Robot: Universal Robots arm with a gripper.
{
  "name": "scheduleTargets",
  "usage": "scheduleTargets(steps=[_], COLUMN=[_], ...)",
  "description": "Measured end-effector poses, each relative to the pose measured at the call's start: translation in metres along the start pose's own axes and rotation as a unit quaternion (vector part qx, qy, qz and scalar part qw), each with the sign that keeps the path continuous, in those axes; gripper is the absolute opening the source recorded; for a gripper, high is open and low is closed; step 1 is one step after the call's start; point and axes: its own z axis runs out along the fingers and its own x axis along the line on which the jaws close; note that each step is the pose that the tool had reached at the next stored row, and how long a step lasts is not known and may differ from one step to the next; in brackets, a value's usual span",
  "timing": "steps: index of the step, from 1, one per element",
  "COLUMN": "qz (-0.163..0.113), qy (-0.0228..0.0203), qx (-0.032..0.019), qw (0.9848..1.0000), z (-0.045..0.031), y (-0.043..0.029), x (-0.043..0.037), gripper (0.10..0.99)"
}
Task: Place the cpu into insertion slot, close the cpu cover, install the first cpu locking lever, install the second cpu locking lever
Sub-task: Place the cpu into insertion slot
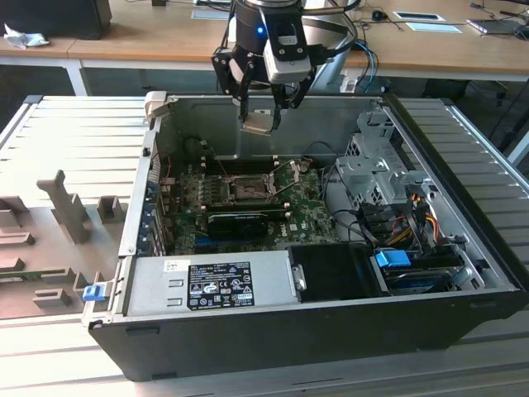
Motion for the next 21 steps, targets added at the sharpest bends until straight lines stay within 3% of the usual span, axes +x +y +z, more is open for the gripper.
scheduleTargets(steps=[21], qz=[0.052], qy=[-0.0046], qx=[-0.0009], qw=[0.9986], z=[0.0001], y=[-0.0001], x=[0.0000], gripper=[0.533])
